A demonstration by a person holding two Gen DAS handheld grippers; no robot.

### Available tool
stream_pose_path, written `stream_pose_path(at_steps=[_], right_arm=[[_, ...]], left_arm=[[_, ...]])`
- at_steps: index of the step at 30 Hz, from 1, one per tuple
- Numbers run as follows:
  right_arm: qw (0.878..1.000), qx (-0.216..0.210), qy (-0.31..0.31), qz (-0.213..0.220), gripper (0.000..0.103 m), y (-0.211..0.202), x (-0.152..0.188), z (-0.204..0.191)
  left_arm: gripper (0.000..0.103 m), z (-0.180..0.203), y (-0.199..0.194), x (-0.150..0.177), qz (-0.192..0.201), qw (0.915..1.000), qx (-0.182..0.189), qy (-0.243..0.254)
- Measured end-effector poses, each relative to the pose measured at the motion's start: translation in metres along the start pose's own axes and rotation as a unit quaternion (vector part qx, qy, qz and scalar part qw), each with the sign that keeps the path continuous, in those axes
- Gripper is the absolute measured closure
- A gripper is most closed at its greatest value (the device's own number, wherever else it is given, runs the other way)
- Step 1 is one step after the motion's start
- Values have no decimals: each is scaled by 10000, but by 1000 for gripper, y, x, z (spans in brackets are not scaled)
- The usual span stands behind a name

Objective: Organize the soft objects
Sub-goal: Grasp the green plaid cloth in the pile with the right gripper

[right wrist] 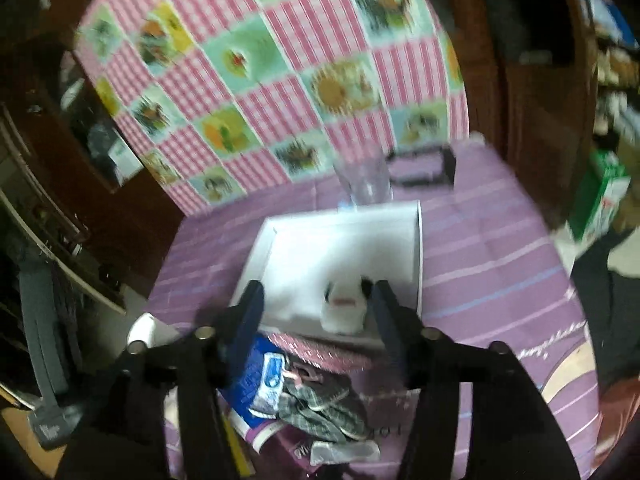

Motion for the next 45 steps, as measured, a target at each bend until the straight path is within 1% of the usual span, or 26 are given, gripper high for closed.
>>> stream_pose_path(at_steps=[1,3,5,8,10,12,13,14,16,17,18,19,20,21,22,25,29,31,33,35,39,45], right_arm=[[9999,45,17,94,37,-5,-1,-2],[9996,196,133,125,37,-11,-2,-3],[9988,345,339,85,37,-17,0,-3],[9965,529,638,-95,37,-22,1,-4],[9946,421,950,-22,37,-28,4,-8],[9958,447,784,-156,37,-31,8,-16],[9964,541,570,-321,37,-29,13,-23],[9963,573,492,-403,37,-28,17,-26],[9952,534,405,-713,37,-18,28,-36],[9941,441,390,-912,39,-12,37,-41],[9930,357,388,-1058,44,-8,45,-44],[9919,287,425,-1165,47,-5,53,-45],[9903,275,457,-1280,48,-1,60,-44],[9889,272,431,-1398,52,2,65,-45],[9883,237,401,-1454,54,5,67,-45],[9862,273,302,-1606,54,9,72,-44],[9805,121,325,-1934,54,20,80,-41],[9782,144,338,-2042,54,27,83,-34],[9768,268,346,-2097,54,33,86,-26],[9731,429,386,-2230,54,43,91,-14],[9675,394,438,-2460,54,57,99,-4],[9626,433,353,-2650,54,67,109,-3]], left_arm=[[73,-4,-7,5,16,10000,-71,23],[73,-15,-23,13,65,9995,-285,136],[73,-23,-37,17,196,9989,-370,191],[73,-34,-58,17,432,9981,-314,300],[73,-40,-67,15,457,9983,-154,313],[73,-48,-75,15,449,9986,-30,284],[73,-51,-76,14,422,9987,-33,290],[73,-55,-78,13,396,9989,-40,256],[72,-63,-80,11,357,9993,42,117],[71,-65,-79,11,297,9995,101,65],[70,-67,-77,12,223,9996,168,16],[70,-68,-75,13,165,9996,225,-15],[70,-68,-72,14,88,9995,295,-42],[70,-67,-69,16,3,9994,334,-43],[70,-65,-67,18,-51,9994,339,-25],[70,-58,-61,22,-151,9992,347,97],[70,-49,-48,24,-340,9979,538,119],[70,-46,-37,27,-460,9970,616,68],[70,-45,-23,34,-682,9962,541,91],[70,-43,-11,40,-797,9956,479,93],[70,-41,0,48,-916,9949,376,200],[70,-44,11,53,-1033,9942,163,258]])
Point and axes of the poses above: each gripper's, at about its wrist camera, not at the fingertips, and y roughly the way its jaws point, z to its right, x to its underside, the point moved 6 cm from there along y, roughly the way its jaws point, and after that the axes turned 12 degrees about z, right-handed, at the moved point
